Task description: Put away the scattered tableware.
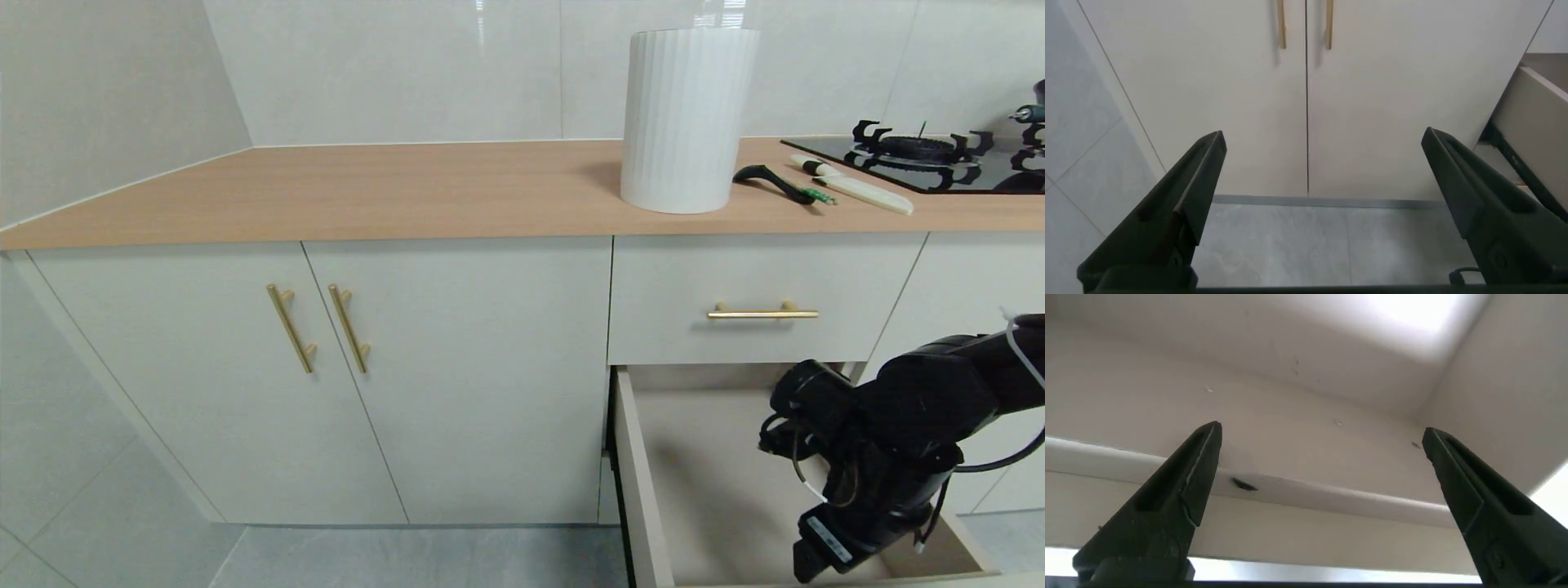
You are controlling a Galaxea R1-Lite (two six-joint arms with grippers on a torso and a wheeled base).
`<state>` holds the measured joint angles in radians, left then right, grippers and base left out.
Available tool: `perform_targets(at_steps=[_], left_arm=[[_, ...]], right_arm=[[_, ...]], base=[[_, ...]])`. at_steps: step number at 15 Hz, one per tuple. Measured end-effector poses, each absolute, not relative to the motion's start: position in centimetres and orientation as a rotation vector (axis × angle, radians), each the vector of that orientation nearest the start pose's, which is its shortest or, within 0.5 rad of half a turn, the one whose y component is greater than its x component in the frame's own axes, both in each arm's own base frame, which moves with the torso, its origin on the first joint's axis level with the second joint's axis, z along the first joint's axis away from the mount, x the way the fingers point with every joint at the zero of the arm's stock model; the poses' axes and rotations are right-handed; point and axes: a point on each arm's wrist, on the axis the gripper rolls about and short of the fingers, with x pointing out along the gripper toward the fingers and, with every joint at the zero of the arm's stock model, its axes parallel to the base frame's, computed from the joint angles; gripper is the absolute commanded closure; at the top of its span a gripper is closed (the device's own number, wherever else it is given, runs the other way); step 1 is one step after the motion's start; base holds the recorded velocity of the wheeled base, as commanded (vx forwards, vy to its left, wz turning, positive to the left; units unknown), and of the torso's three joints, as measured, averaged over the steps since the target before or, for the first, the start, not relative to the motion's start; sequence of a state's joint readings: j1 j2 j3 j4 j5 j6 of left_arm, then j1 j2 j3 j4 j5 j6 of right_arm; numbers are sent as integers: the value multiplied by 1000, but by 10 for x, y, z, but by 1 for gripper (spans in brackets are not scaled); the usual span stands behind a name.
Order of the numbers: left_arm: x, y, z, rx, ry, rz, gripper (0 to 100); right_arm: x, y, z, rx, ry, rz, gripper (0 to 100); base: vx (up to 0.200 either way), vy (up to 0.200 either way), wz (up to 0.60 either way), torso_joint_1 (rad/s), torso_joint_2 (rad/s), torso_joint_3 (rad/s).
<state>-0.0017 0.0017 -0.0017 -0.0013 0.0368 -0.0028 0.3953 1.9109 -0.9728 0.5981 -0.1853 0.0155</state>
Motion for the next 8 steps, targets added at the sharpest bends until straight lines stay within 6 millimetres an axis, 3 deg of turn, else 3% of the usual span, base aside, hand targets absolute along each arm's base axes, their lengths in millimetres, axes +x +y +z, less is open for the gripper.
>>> perform_targets(at_steps=[4, 8], left_arm=[[-23, 1, 76, -3, -1, 35, 0], [-23, 1, 76, -3, -1, 35, 0]], right_arm=[[232, 99, 87, -520, 1598, 197, 0], [234, 105, 90, -518, 1550, 210, 0]], base=[[0, 0, 0, 0, 0, 0], [0, 0, 0, 0, 0, 0]])
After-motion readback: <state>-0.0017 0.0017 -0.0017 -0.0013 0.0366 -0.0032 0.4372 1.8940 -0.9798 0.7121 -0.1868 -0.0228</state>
